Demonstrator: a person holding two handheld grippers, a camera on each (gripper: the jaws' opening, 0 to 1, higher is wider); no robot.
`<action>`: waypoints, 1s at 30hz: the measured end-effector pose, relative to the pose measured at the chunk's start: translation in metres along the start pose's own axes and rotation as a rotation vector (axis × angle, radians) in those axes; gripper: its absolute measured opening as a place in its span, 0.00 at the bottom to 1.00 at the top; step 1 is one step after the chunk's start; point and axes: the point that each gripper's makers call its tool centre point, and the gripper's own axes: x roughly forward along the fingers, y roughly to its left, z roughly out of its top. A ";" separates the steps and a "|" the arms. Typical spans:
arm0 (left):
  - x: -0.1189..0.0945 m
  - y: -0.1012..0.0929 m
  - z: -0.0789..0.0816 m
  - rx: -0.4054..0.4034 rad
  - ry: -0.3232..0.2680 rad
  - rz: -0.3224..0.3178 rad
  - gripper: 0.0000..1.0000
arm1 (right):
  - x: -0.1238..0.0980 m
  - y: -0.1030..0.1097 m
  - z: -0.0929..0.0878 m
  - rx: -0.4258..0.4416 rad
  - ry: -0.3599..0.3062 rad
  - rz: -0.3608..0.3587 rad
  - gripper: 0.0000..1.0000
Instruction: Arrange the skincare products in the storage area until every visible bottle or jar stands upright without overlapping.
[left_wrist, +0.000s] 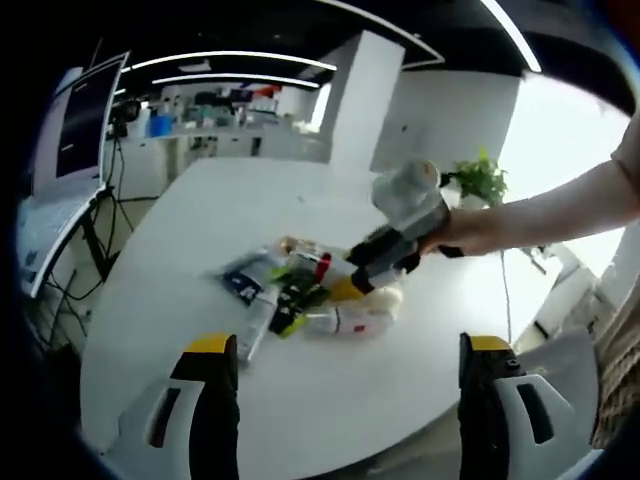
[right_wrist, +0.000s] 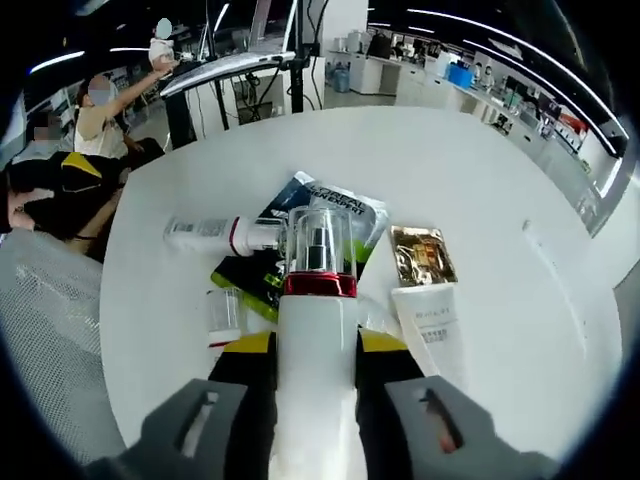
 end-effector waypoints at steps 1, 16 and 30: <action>0.000 0.000 0.001 0.000 -0.002 0.000 0.90 | -0.003 -0.002 -0.001 0.018 -0.011 -0.007 0.28; 0.001 -0.002 -0.001 -0.005 0.012 -0.014 0.89 | -0.061 -0.038 0.007 0.107 -0.177 -0.143 0.28; 0.017 -0.030 0.019 0.018 0.008 -0.111 0.89 | -0.115 -0.010 0.037 0.104 -0.370 -0.094 0.28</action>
